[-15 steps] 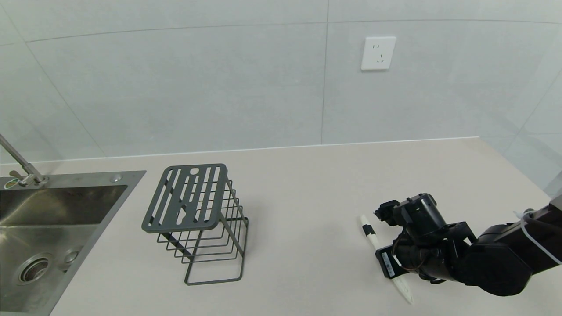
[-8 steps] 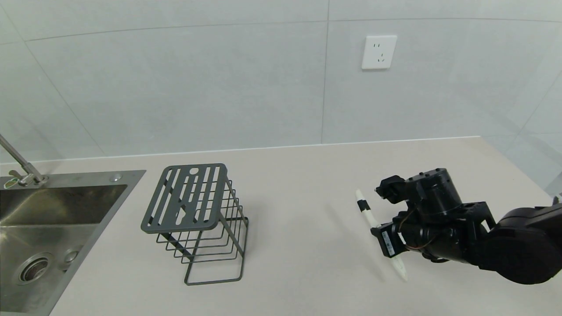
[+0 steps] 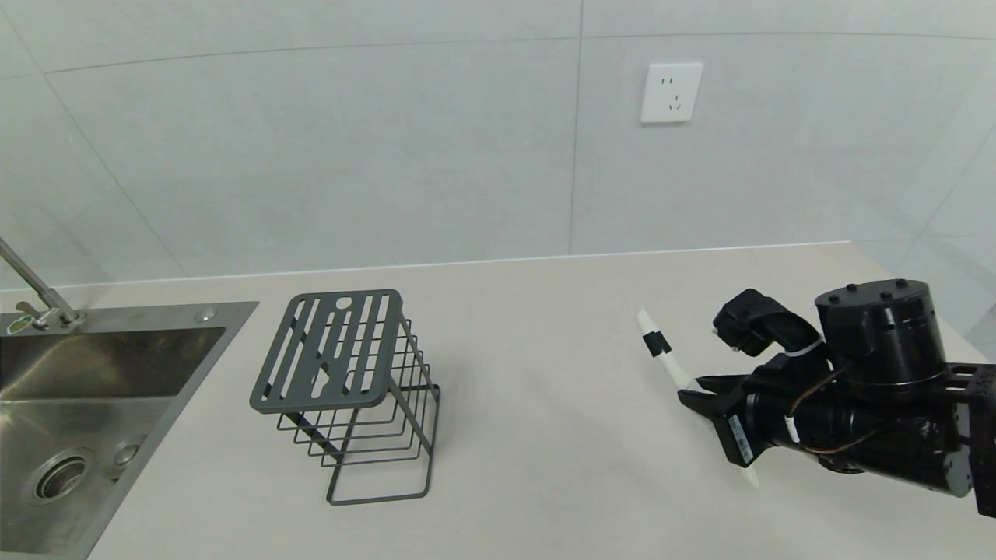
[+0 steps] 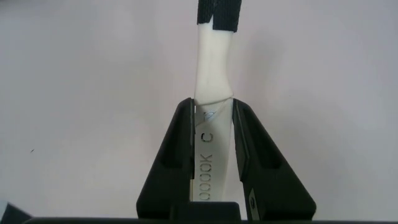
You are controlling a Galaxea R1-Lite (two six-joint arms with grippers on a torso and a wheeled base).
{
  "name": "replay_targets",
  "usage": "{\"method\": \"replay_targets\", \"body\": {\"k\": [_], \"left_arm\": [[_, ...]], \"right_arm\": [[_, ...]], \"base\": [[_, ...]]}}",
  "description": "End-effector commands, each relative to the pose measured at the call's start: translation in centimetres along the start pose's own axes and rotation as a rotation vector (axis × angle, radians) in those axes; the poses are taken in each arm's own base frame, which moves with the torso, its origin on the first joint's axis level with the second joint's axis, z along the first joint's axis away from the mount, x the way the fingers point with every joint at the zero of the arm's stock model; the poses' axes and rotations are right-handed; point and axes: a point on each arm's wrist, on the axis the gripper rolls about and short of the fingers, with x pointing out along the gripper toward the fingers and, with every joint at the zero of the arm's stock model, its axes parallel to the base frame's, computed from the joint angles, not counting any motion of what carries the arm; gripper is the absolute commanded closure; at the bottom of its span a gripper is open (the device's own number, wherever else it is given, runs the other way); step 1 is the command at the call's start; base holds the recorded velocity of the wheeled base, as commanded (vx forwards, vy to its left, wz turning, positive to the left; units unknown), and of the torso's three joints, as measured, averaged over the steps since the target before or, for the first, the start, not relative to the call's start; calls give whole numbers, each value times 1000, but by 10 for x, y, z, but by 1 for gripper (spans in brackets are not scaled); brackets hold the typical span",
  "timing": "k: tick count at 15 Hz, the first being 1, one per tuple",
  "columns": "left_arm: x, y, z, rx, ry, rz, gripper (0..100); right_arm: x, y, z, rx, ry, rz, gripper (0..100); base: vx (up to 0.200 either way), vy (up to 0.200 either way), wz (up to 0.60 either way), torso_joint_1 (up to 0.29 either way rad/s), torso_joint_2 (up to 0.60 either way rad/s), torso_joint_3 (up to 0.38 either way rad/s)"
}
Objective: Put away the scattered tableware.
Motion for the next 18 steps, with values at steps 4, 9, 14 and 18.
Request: {"method": "replay_targets", "body": {"k": [4, 9, 14, 18], "left_arm": [[11, -2, 35, -40, -8, -158, 0], [70, -10, 110, -28, -30, -371, 0], [146, -37, 115, -56, -59, -686, 0], [168, -56, 105, -31, -77, -954, 0]], "right_arm": [[-27, -1, 10, -77, -176, 145, 100], [-22, 1, 2, -128, -356, 258, 100], [-27, 1, 12, -158, -493, 328, 100], [-28, 1, 17, -177, -561, 354, 100]], "base": [[0, 0, 0, 0, 0, 0], [0, 0, 0, 0, 0, 0], [0, 0, 0, 0, 0, 0], [0, 0, 0, 0, 0, 0]]}}
